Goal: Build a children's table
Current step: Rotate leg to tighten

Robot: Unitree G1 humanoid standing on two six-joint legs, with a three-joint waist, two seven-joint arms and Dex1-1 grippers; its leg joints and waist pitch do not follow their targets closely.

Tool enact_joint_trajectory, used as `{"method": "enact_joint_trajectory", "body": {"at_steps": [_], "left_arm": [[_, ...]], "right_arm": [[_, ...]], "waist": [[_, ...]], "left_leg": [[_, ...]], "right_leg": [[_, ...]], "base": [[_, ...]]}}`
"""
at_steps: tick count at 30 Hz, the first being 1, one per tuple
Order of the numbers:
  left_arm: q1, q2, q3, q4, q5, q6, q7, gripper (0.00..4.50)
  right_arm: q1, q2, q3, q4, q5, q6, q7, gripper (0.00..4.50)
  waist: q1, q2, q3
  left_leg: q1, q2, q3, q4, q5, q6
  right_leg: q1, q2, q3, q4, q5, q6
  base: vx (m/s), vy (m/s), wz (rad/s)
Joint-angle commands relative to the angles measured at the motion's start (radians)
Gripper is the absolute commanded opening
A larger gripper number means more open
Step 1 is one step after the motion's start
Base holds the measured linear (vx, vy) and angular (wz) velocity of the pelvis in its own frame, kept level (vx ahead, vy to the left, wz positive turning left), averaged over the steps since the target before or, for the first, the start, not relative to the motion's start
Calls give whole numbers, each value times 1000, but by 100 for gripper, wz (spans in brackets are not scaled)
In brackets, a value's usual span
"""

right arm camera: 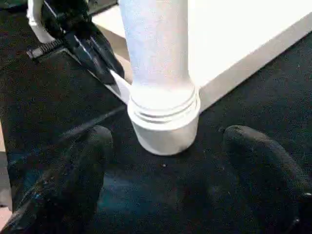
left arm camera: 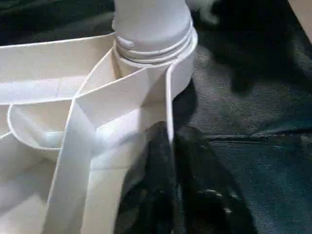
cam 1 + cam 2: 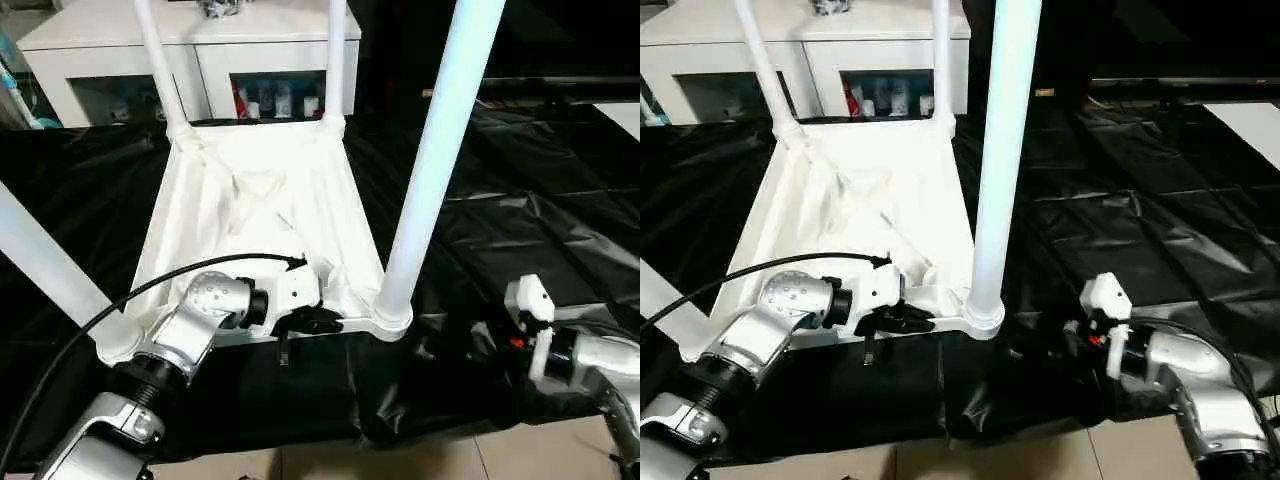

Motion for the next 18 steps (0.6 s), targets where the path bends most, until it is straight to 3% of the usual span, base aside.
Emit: {"method": "enact_joint_trajectory", "body": {"at_steps": [1, 6, 8, 11, 12, 14, 15, 17, 18], "left_arm": [[36, 21, 28, -146, -68, 35, -25, 79], [77, 67, 59, -295, -91, 76, -18, 109], [101, 87, 94, -391, -116, 118, -4, 129], [178, 103, 182, -593, -226, 246, 38, 139], [237, 93, 227, -675, -277, 304, 87, 139], [256, 87, 240, -693, -288, 315, 106, 139], [338, 32, 293, -737, -307, 355, 215, 139], [366, 7, 309, -743, -285, 368, 265, 139], [428, -57, 336, -748, -224, 338, 379, 139]], "right_arm": [[28, 4, -37, -100, 38, 36, -25, 400], [66, 7, -55, -198, 73, 66, -53, 400], [85, 9, -64, -250, 92, 88, -70, 400], [138, 0, -77, -372, 132, 140, -98, 400], [165, 1, -84, -440, 159, 181, -124, 400], [172, 2, -86, -459, 166, 192, -134, 400], [180, 44, -89, -525, 153, 226, -240, 400], [173, 75, -91, -542, 132, 230, -301, 400], [156, 149, -99, -582, 149, 282, -430, 400]], "waist": [[-1, -12, -53], [-6, -10, -52], [-10, -8, -49], [-12, -8, -45], [-13, 3, -42], [-18, -3, -41], [-22, 5, -38], [-26, 3, -35], [-31, 4, -37]], "left_leg": [[12, 35, -11, -67, -207, 84], [10, 37, -12, -68, -182, 99], [12, 36, -11, -71, -207, 88], [14, 36, -11, -75, -249, 65], [13, 38, -14, -80, -265, 52], [12, 35, -12, -78, -276, 51], [11, 35, -12, -80, -290, 35], [10, 31, -11, -80, -307, 27], [12, 28, -15, -81, -325, 11]], "right_leg": [[47, -39, 24, -51, -146, -253], [49, -37, 24, -45, -101, -261], [46, -36, 24, -51, -153, -246], [44, -35, 25, -57, -218, -234], [44, -34, 26, -57, -230, -227], [42, -30, 26, -62, -250, -215], [39, -28, 26, -65, -275, -199], [33, -26, 25, -72, -321, -177], [30, -24, 24, -79, -375, -138]], "base": [[0, 0, 0], [0, 0, 0], [0, 0, 0], [0, 0, 0], [0, 0, 0], [0, 0, 0], [0, 0, 0], [0, 0, 0], [0, 0, 0]]}}
